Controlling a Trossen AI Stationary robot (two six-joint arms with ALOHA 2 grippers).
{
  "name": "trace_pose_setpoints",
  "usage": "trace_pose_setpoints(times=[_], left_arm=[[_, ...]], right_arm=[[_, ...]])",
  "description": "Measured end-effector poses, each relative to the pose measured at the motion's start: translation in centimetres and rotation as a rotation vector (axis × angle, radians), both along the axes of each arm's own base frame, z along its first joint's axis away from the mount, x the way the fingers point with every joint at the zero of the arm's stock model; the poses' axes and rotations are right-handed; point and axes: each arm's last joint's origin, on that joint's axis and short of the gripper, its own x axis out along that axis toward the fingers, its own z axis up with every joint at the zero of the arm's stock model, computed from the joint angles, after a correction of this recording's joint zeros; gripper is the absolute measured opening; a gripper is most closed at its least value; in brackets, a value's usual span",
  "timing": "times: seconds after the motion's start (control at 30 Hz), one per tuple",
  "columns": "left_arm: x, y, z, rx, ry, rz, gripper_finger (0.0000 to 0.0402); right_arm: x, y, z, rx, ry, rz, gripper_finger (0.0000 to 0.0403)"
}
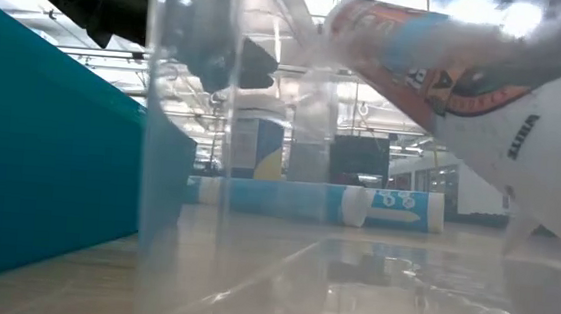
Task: Pick & place silicon tubes, Sealant and Lysol wipes
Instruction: Adjust the white bin
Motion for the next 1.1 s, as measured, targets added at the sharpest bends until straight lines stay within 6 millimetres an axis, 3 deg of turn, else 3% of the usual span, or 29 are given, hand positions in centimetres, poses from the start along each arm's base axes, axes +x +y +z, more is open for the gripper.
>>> trace_pose_setpoints(times=[0.33, 0.57, 0.7, 0.83, 0.97, 1.1], left_arm=[[0.0, 0.0, 0.0, 0.0, 0.0, 0.0, 0.023], [0.0, 0.0, 0.0, 0.0, 0.0, 0.0, 0.023], [0.0, 0.0, 0.0, 0.0, 0.0, 0.0, 0.023], [0.0, 0.0, 0.0, 0.0, 0.0, 0.0, 0.023], [0.0, 0.0, 0.0, 0.0, 0.0, 0.0, 0.023], [0.0, 0.0, 0.0, 0.0, 0.0, 0.0, 0.023]], right_arm=[[1.2, -2.0, 1.3, -0.166, -0.075, -0.024, 0.0], [1.1, -3.4, 4.3, -0.218, -0.175, -0.031, 0.0], [0.8, -3.3, 6.4, -0.186, -0.233, 0.029, 0.0], [1.2, -2.4, 8.8, -0.063, -0.253, 0.239, 0.0], [3.1, -2.2, 11.4, 0.156, -0.288, 0.497, 0.0], [5.7, -2.7, 13.5, 0.216, -0.138, 0.52, 0.0]])
